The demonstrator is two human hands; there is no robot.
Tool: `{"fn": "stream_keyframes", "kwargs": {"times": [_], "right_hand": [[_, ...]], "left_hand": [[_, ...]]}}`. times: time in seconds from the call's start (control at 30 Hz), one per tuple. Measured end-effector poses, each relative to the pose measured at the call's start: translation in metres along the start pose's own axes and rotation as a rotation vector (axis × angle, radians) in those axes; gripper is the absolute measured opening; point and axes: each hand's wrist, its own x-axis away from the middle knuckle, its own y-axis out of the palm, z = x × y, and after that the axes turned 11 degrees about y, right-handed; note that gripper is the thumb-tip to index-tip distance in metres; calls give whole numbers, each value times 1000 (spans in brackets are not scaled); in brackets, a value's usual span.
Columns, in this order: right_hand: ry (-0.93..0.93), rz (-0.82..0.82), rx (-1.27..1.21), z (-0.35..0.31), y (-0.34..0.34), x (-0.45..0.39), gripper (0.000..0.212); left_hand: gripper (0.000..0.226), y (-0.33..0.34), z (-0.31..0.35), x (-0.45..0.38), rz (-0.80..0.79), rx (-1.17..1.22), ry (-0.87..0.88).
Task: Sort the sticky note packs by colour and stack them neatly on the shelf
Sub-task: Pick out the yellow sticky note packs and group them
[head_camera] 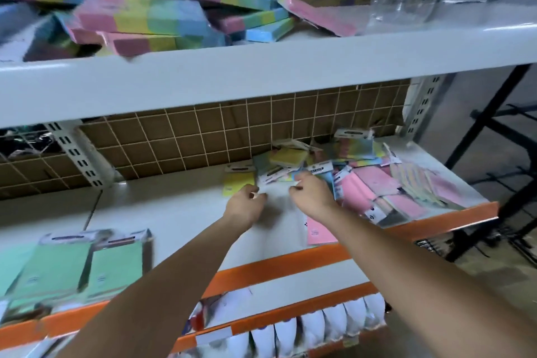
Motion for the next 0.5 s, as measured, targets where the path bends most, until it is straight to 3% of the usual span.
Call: {"fn": "stream_keyframes", "kwargs": {"times": [0.17, 0.27, 0.37, 0.5], "right_hand": [[-13, 104, 112, -11, -8, -34, 36], [-71, 159, 86, -14, -12, -56, 52], [-96, 136, 112, -16, -14, -71, 62], [-59, 93, 130, -16, -8, -88, 62]], "left_hand": [[42, 1, 0, -18, 38, -116, -38], [45, -5, -2, -30, 87, -328, -95], [50, -13, -9, -41, 110, -395, -166], [56, -18, -21, -55, 75, -382, -239]]}}
